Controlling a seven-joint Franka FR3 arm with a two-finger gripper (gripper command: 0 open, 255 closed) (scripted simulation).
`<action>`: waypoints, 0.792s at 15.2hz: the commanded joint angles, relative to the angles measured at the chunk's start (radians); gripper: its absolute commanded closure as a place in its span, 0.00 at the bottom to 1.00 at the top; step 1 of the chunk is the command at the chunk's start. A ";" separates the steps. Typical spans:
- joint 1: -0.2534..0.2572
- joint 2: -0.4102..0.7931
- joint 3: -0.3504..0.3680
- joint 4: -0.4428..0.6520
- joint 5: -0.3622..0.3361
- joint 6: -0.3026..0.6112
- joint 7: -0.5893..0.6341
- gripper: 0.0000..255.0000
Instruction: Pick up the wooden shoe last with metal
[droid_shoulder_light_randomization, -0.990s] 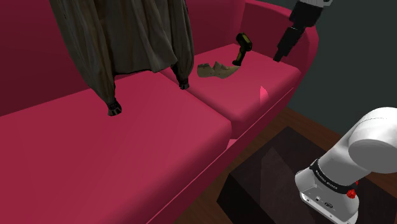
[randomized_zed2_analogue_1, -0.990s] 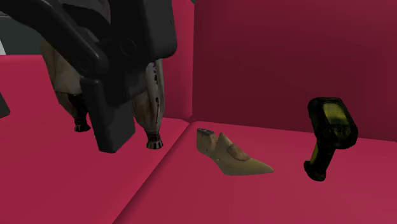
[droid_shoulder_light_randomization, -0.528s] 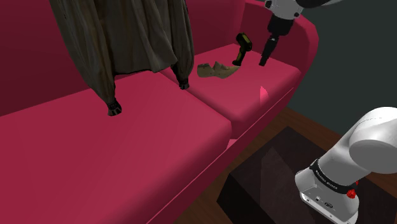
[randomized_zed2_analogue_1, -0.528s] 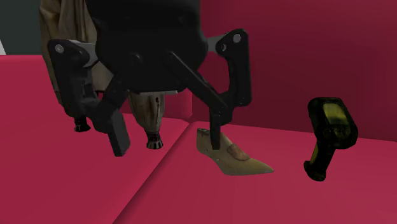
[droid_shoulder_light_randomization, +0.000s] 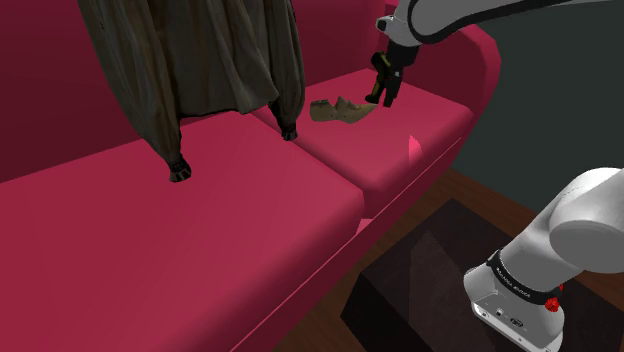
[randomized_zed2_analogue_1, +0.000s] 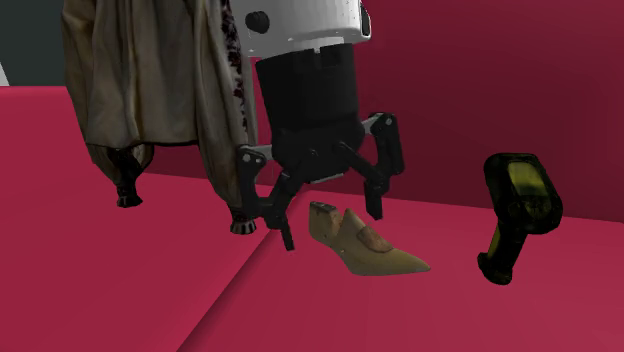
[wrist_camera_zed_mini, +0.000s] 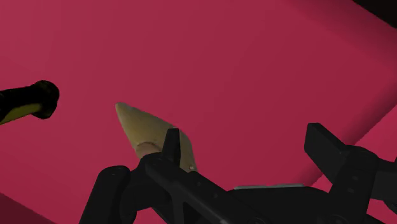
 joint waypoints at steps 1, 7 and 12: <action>0.000 0.070 -0.002 0.040 -0.036 0.041 -0.047 0.00; 0.006 0.284 0.005 0.185 -0.144 0.140 -0.150 0.00; 0.015 0.432 0.009 0.306 -0.222 0.192 -0.213 0.00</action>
